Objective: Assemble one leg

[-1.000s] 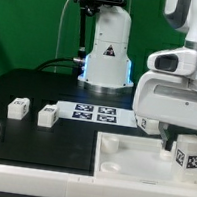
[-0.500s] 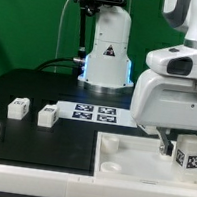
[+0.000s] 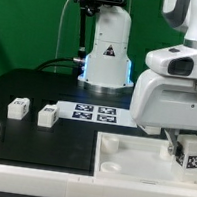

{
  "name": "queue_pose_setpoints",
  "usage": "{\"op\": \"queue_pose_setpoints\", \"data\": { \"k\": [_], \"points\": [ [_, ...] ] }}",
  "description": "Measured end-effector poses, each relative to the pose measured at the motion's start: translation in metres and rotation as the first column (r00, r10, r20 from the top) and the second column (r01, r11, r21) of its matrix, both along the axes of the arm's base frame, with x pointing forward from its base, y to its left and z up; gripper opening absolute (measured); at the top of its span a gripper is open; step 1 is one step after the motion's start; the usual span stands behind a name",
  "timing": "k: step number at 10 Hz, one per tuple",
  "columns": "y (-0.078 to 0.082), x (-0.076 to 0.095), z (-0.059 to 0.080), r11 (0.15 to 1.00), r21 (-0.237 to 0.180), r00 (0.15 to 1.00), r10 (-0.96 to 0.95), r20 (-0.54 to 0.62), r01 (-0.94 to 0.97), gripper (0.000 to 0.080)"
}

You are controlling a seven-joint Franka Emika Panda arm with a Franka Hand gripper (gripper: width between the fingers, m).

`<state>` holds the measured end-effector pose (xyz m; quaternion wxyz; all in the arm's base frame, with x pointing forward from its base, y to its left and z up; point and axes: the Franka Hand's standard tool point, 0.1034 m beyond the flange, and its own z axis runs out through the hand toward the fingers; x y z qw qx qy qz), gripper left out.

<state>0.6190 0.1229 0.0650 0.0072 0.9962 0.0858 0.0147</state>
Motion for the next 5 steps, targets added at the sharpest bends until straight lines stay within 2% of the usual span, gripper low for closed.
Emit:
{"op": "queue_pose_setpoints", "data": {
  "k": [1, 3, 5],
  "points": [
    [0.0000, 0.0000, 0.0000, 0.999, 0.002, 0.999, -0.042, 0.000, 0.042, 0.0288],
    [0.0006, -0.0001, 0.0000, 0.994, 0.008, 0.994, -0.108, 0.000, 0.108, 0.0288],
    [0.0003, -0.0002, 0.0000, 0.916, 0.021, 0.916, -0.401, 0.007, 0.400, 0.0288]
  ]
}}
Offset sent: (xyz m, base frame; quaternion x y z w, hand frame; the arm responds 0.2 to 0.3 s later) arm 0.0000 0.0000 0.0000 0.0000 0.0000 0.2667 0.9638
